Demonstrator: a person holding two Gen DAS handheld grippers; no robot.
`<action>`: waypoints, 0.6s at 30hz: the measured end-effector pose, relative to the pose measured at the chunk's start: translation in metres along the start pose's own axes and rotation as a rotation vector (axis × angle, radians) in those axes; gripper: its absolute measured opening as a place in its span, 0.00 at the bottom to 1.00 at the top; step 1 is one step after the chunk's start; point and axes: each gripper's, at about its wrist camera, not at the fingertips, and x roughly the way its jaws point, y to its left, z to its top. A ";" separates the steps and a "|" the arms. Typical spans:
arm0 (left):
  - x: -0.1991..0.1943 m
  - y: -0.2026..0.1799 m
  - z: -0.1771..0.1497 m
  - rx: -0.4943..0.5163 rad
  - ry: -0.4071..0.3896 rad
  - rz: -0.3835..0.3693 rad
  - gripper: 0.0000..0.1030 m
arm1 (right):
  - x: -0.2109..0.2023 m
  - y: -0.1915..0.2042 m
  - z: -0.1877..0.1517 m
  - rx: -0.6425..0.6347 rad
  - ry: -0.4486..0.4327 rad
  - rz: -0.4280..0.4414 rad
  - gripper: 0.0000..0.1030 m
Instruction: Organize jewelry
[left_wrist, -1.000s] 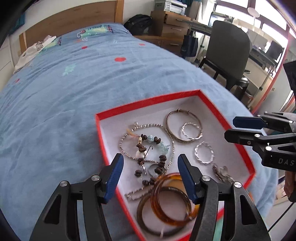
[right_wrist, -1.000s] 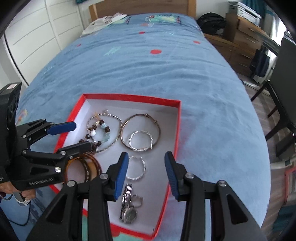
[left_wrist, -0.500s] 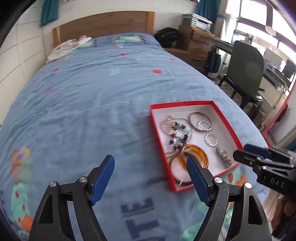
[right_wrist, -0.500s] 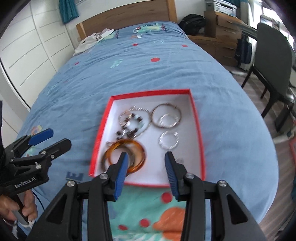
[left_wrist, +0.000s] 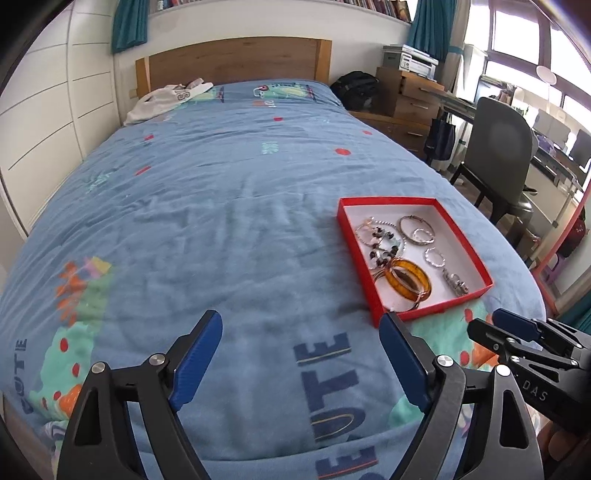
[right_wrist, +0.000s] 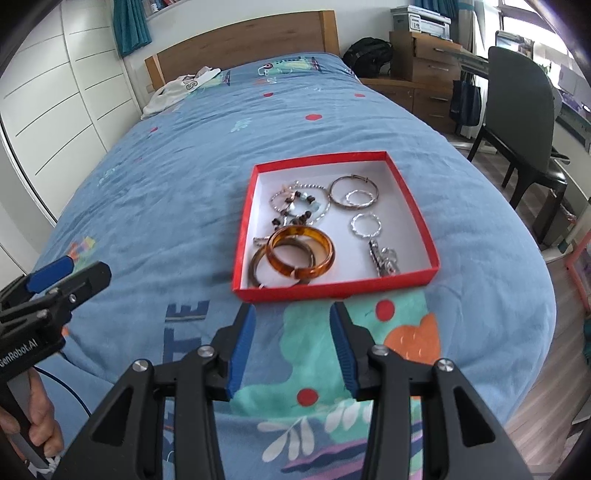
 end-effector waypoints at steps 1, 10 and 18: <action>-0.001 0.002 -0.002 -0.001 -0.002 0.004 0.84 | -0.001 0.002 -0.002 -0.004 -0.001 -0.003 0.40; -0.011 0.015 -0.018 -0.005 -0.009 0.060 0.87 | -0.006 0.004 -0.020 0.005 -0.007 -0.031 0.58; -0.011 0.016 -0.027 0.004 0.003 0.071 0.89 | -0.010 -0.001 -0.029 0.019 -0.031 -0.038 0.64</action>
